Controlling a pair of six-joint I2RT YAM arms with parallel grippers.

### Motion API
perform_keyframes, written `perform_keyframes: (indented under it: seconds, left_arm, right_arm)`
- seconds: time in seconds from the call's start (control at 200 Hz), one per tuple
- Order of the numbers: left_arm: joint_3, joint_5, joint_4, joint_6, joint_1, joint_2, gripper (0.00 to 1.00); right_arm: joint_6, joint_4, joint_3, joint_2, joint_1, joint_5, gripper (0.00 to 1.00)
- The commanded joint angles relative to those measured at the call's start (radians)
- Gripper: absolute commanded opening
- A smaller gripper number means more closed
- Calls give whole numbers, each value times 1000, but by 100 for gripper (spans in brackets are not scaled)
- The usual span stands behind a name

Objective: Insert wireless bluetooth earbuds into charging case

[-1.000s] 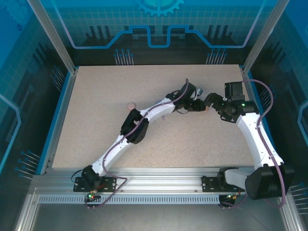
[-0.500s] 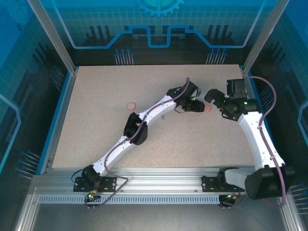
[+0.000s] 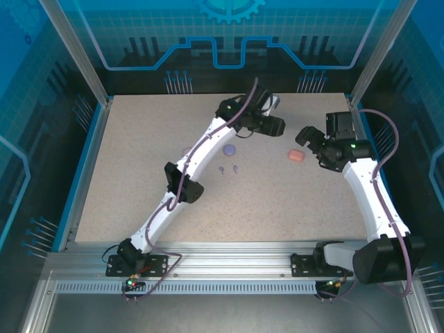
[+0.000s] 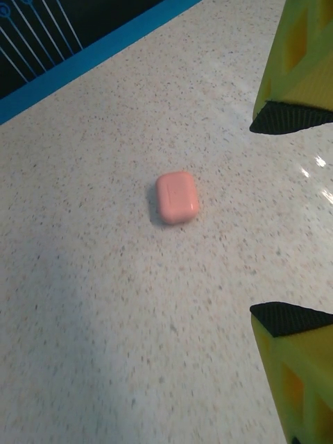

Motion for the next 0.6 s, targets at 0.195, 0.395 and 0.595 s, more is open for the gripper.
perform_keyframes:
  seconds: [0.195,0.395,0.595]
  left_arm:
    - [-22,27,-113,102,82,-225,71]
    - [-291,33,-91,160,130,-469,75]
    - [-458,-65,-96,217,142,-630,77]
  right_arm:
    - [23,39,4,37,56,5,100]
    - [13,85,37,125,117,-19,100]
    - [-10,72,184,345,233,-25,99]
